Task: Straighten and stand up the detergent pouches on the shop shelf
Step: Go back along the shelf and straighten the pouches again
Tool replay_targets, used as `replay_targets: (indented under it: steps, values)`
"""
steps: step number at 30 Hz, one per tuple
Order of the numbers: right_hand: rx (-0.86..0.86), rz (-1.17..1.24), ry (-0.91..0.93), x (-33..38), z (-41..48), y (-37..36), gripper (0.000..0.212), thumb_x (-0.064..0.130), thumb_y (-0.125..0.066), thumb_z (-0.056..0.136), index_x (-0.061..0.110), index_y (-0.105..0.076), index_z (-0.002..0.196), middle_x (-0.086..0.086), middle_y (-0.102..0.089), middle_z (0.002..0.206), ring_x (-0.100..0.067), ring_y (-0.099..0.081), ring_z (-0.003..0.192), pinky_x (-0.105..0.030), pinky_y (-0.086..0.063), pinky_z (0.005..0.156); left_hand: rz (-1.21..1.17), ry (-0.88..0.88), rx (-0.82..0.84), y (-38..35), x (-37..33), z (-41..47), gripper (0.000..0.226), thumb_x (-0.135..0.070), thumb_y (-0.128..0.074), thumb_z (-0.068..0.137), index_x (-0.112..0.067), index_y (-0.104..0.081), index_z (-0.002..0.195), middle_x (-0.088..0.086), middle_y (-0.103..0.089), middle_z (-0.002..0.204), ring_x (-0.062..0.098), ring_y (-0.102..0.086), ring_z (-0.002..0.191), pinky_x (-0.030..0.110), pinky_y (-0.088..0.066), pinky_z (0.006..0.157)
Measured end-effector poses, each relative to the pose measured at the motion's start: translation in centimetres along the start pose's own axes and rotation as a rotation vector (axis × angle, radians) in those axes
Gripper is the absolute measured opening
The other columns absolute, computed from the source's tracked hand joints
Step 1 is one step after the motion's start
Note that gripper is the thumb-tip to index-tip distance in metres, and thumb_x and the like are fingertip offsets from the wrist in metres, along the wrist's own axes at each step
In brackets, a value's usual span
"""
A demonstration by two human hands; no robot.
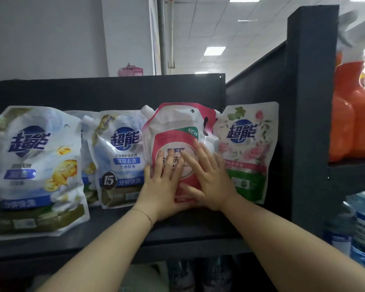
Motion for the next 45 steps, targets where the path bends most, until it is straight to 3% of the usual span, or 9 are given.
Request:
replay_targets:
  steps: [2, 5, 8, 13, 20, 26, 32, 41, 45]
  values:
    - [-0.047, 0.051, -0.219, -1.9, -1.1, 1.3, 0.072, 0.065, -0.028, 0.091, 0.037, -0.005, 0.153, -0.005, 0.007, 0.163, -0.023, 0.012, 0.149, -0.05, -0.004, 0.116, -0.081, 0.025, -0.073, 2.0, -1.1, -0.2, 0.104, -0.082, -0.017, 0.069, -0.02, -0.022, 0.151, 0.011, -0.014, 0.159, 0.033, -0.009, 0.146, 0.057, -0.02, 0.11]
    - [-0.1, 0.063, -0.519, -4.9, -2.8, 3.0, 0.066, 0.056, -0.031, 0.095, 0.039, 0.0, 0.15, -0.001, 0.011, 0.162, -0.02, 0.016, 0.148, -0.048, -0.003, 0.118, -0.064, -0.164, -0.303, 4.5, -4.6, 0.1, 0.059, -0.057, -0.036, 0.076, -0.016, -0.058, 0.113, 0.009, -0.055, 0.125, 0.031, -0.055, 0.112, 0.05, -0.044, 0.087]
    - [-0.194, 0.081, -0.759, -6.3, -3.9, 5.4, 0.074, 0.04, -0.053, 0.094, 0.028, -0.01, 0.152, -0.006, 0.004, 0.162, -0.029, 0.0, 0.148, -0.051, -0.013, 0.117, -0.011, -0.371, -0.368, 5.3, -7.8, 0.2, 0.036, -0.041, -0.051, 0.073, -0.015, -0.061, 0.095, 0.008, -0.062, 0.104, 0.027, -0.062, 0.087, 0.04, -0.049, 0.07]
    - [-0.425, 0.761, -1.169, -7.5, -6.2, 6.1, 0.072, 0.016, -0.048, 0.099, 0.027, -0.004, 0.154, -0.011, -0.029, 0.154, -0.035, -0.038, 0.135, -0.051, -0.035, 0.109, -0.045, -0.382, -0.359, 5.8, -9.6, 0.6, 0.033, -0.032, -0.075, 0.063, -0.014, -0.063, 0.089, 0.006, -0.061, 0.089, 0.023, -0.061, 0.075, 0.03, -0.045, 0.059]
    - [-0.42, 0.772, -1.119, -7.5, -5.8, 7.4, 0.064, 0.015, -0.044, 0.102, 0.016, -0.007, 0.154, -0.008, -0.022, 0.158, -0.027, -0.023, 0.144, -0.037, -0.022, 0.115, -0.054, -0.374, -0.252, 5.0, -10.4, 1.1, 0.035, -0.031, -0.064, 0.08, -0.011, -0.061, 0.108, 0.008, -0.059, 0.107, 0.026, -0.06, 0.09, 0.032, -0.04, 0.064]
    - [-0.371, 0.874, -1.157, -9.0, -5.0, 6.1, 0.059, 0.014, -0.051, 0.099, 0.012, -0.021, 0.15, -0.012, -0.036, 0.15, -0.03, -0.037, 0.137, -0.043, -0.034, 0.112, -0.055, -0.384, -0.244, 4.8, -10.3, 0.9, 0.037, -0.033, -0.049, 0.092, -0.013, -0.052, 0.123, 0.006, -0.05, 0.124, 0.024, -0.053, 0.105, 0.033, -0.042, 0.076]
    - [-0.312, 0.916, -1.153, -9.3, -4.9, 5.2, 0.042, 0.025, -0.056, 0.097, 0.009, -0.05, 0.135, -0.011, -0.059, 0.128, -0.028, -0.058, 0.115, -0.034, -0.049, 0.084, -0.16, -0.379, -0.261, 5.1, -9.6, 0.9, 0.024, -0.027, -0.058, 0.084, -0.012, -0.058, 0.102, 0.006, -0.058, 0.1, 0.025, -0.059, 0.087, 0.028, -0.034, 0.06]
    - [-0.299, 0.588, -0.938, -7.4, -4.3, 7.7, 0.017, 0.018, -0.056, 0.096, 0.005, -0.064, 0.088, -0.003, -0.062, 0.077, -0.016, -0.063, 0.072, -0.011, -0.038, 0.046, -0.597, 0.066, 0.031, 3.4, -6.8, 1.9, 0.044, -0.036, -0.054, 0.094, -0.016, -0.036, 0.128, 0.005, -0.06, 0.104, 0.025, -0.058, 0.089, 0.034, -0.045, 0.074]
    - [-0.243, 0.348, -0.812, -4.3, -3.3, 9.0, 0.023, 0.026, -0.056, 0.093, 0.01, -0.064, 0.08, -0.006, -0.066, 0.074, -0.025, -0.065, 0.069, -0.035, -0.054, 0.06, -0.697, 0.141, 0.065, 2.9, -6.8, 2.4, 0.037, -0.031, -0.049, 0.097, -0.015, -0.039, 0.128, 0.008, -0.059, 0.116, 0.029, -0.059, 0.1, 0.037, -0.045, 0.083]
Point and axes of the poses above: each hand's wrist, its own z-axis towards the middle knuckle, its own y-axis out of the back of the hand, x = y × z, the point moved 7 cm from there along z, towards the middle knuckle
